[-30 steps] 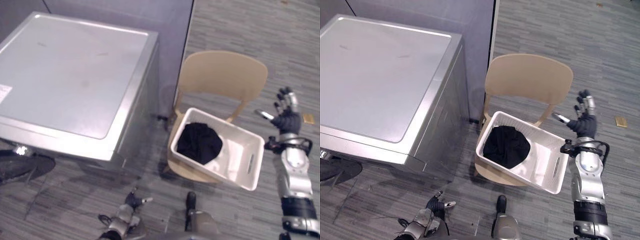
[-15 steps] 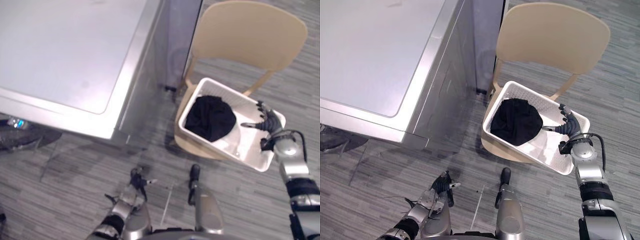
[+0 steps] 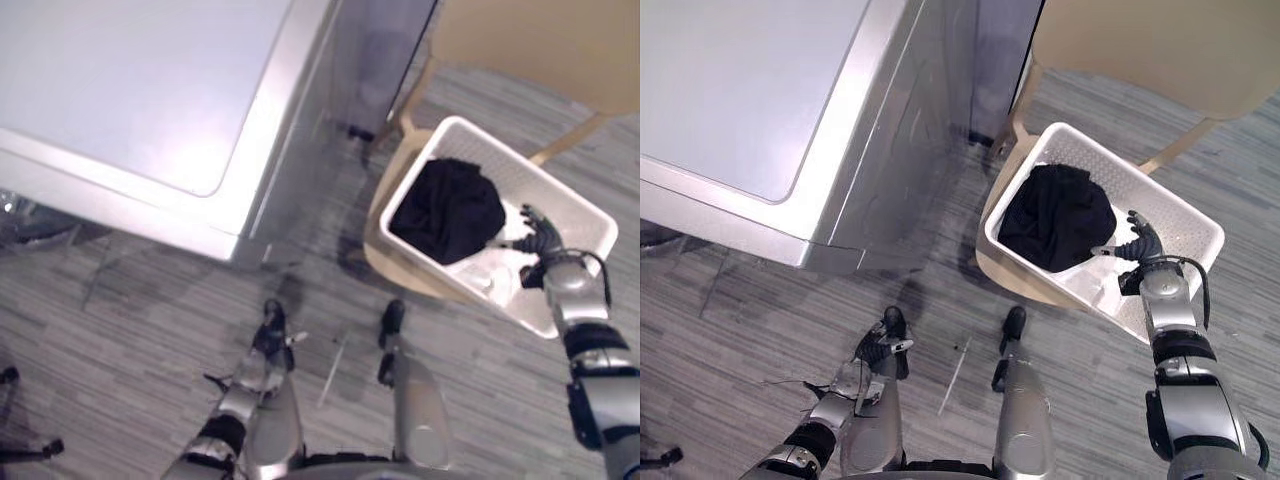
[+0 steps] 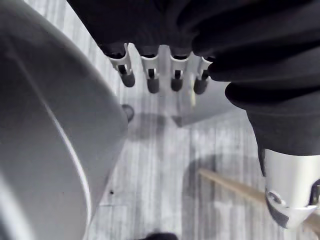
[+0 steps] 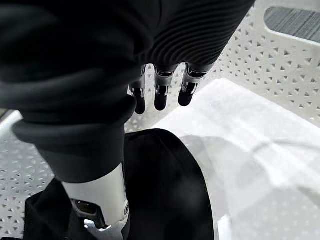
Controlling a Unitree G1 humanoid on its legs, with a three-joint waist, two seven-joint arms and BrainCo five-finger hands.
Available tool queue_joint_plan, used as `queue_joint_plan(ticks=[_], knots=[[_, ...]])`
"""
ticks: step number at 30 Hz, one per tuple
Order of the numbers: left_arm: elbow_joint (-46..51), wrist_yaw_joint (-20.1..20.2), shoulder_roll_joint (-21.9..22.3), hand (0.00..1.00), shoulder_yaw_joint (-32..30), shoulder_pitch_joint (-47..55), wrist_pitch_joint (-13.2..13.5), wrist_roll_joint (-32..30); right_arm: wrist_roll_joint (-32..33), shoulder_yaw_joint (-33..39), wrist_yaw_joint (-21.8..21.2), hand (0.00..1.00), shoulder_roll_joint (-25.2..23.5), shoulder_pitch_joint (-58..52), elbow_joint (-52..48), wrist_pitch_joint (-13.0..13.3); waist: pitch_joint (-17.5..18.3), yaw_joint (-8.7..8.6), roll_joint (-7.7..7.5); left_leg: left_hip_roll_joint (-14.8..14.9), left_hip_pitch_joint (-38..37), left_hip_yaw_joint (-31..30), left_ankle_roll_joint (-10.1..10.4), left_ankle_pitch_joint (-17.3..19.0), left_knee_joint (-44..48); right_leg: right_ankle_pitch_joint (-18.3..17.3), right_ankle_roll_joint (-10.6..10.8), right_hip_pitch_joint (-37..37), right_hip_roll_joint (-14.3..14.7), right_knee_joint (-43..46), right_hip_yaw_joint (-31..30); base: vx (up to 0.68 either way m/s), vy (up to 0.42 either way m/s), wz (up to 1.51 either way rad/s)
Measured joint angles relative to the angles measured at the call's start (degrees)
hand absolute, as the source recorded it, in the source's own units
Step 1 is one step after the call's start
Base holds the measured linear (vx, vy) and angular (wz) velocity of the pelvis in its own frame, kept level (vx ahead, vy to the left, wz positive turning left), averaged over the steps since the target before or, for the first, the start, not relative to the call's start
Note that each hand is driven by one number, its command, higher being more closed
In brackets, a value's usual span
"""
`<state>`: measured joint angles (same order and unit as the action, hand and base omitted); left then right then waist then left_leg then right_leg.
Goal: Pick up the laundry basket with both hands and put the clothes into the washing machine.
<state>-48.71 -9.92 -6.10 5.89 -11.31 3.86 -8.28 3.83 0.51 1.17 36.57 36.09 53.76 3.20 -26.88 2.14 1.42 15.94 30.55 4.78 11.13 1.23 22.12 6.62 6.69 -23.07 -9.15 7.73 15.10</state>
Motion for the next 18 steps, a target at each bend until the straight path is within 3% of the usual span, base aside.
queue_joint_plan(ticks=[3, 7, 13, 17, 18], knots=[[1.8, -0.7, 0.3, 0.00, -2.8, -1.2, -0.3, 1.1, 0.0, -0.9, 0.4, 0.00, 0.0, 1.7, 1.6, -0.1, -0.3, 1.92, -0.10, 0.1, 3.9, -0.9, -0.1, 0.0, 1.3, 0.0, 0.0, -2.9, -0.2, 1.2, 0.9, -0.02, 0.007, 0.12], [5.6, -2.8, 0.5, 0.00, -6.3, -1.3, -0.2, 2.4, 0.1, -1.0, 2.5, 0.00, -0.2, 5.3, 1.2, -0.2, -0.6, 2.20, -0.27, 0.4, 10.1, -1.7, -0.9, 0.5, 3.8, -0.1, 0.0, -7.2, -0.6, 2.7, 2.4, -0.04, 0.023, 0.10], [10.7, -4.8, 2.4, 0.00, -8.7, -2.2, -0.3, 3.7, 1.0, -1.7, 6.3, 0.00, -0.2, 8.4, -3.5, -1.1, -0.7, 4.11, -0.36, 1.8, 18.9, -2.4, -2.3, 1.3, 8.6, 0.0, 0.0, -11.9, -1.1, 3.6, 5.1, -0.02, 0.051, 0.09], [14.5, -5.6, 2.8, 0.00, -9.3, -2.5, -0.2, 4.0, 2.9, -3.9, 8.3, 0.00, -0.9, 13.7, -3.5, -1.1, -1.3, 5.08, -1.32, 1.5, 22.1, -3.1, -2.8, 1.0, 9.5, 0.0, 0.0, -14.4, -1.8, 4.4, 6.7, 0.01, 0.040, 0.05], [15.1, -6.1, 3.2, 0.00, -10.0, -2.5, -0.2, 4.9, 2.8, -3.9, 8.9, 1.00, -1.5, 15.0, -3.5, -1.0, -1.3, 5.04, -1.39, 1.5, 22.8, -3.2, -2.9, 0.9, 9.7, 0.0, 0.0, -14.9, -1.9, 4.6, 7.0, 0.00, 0.000, 0.00]])
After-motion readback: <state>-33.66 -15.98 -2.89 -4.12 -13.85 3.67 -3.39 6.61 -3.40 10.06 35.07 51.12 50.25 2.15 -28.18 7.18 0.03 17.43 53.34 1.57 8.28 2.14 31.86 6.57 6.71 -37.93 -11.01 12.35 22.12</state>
